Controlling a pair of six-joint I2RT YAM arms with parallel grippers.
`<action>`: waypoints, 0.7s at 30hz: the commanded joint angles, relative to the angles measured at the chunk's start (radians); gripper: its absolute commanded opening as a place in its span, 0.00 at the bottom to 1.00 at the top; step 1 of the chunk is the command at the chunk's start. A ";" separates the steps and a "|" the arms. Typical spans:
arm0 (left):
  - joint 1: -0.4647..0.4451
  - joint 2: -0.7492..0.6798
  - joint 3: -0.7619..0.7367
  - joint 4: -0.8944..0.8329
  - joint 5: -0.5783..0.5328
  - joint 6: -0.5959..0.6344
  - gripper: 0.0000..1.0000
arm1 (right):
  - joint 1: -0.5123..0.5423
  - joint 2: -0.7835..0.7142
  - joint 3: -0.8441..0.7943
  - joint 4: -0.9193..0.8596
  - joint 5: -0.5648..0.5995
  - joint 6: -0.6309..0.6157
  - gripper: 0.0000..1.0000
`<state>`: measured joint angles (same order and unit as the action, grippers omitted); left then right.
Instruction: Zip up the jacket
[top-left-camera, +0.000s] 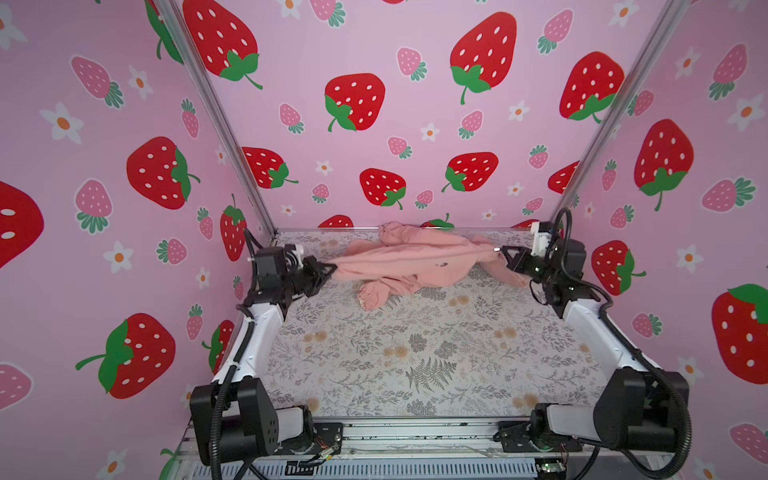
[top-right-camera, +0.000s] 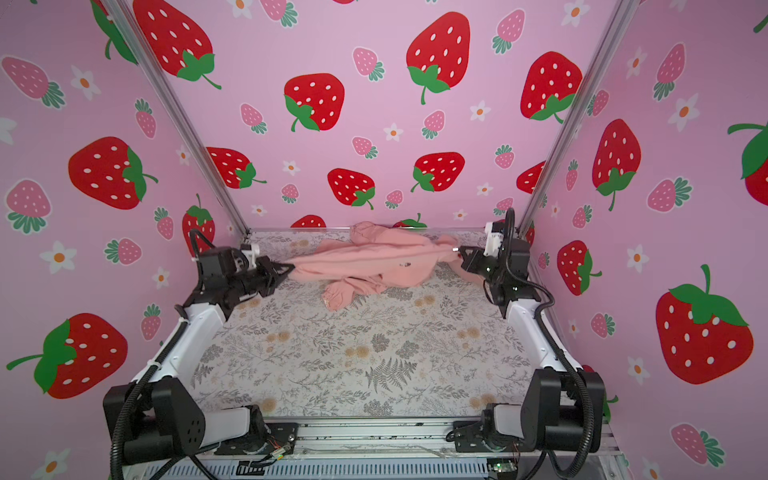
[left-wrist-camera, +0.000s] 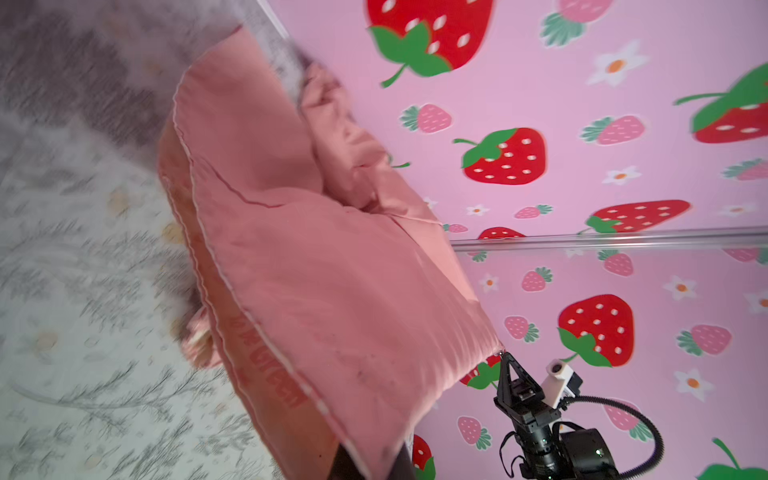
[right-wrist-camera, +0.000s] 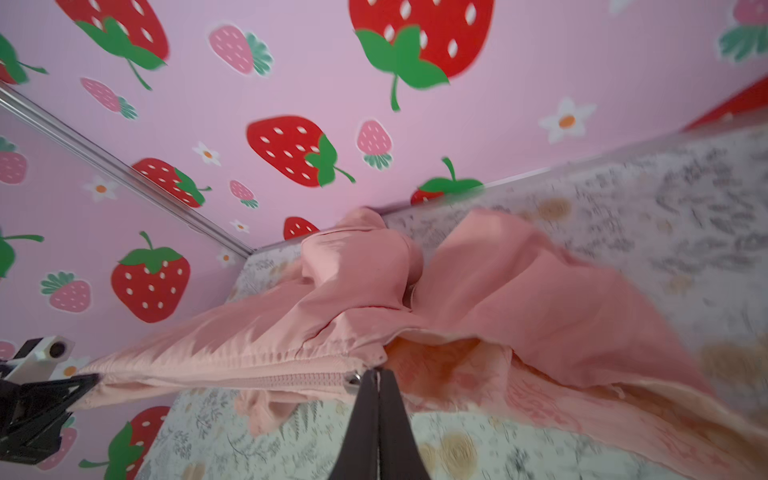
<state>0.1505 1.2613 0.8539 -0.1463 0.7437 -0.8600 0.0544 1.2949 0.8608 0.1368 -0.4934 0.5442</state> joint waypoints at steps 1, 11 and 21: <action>0.007 -0.099 -0.160 0.048 -0.068 0.043 0.00 | -0.010 -0.064 -0.189 0.046 0.060 -0.042 0.00; 0.011 -0.110 -0.416 0.083 -0.192 0.100 0.00 | -0.001 0.017 -0.413 0.077 0.052 -0.051 0.00; 0.023 -0.146 -0.323 -0.086 -0.316 0.171 0.99 | 0.002 0.090 -0.294 -0.096 0.188 -0.074 0.48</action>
<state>0.1616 1.1763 0.4534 -0.1371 0.5228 -0.7364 0.0605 1.4067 0.5125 0.1062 -0.3988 0.4931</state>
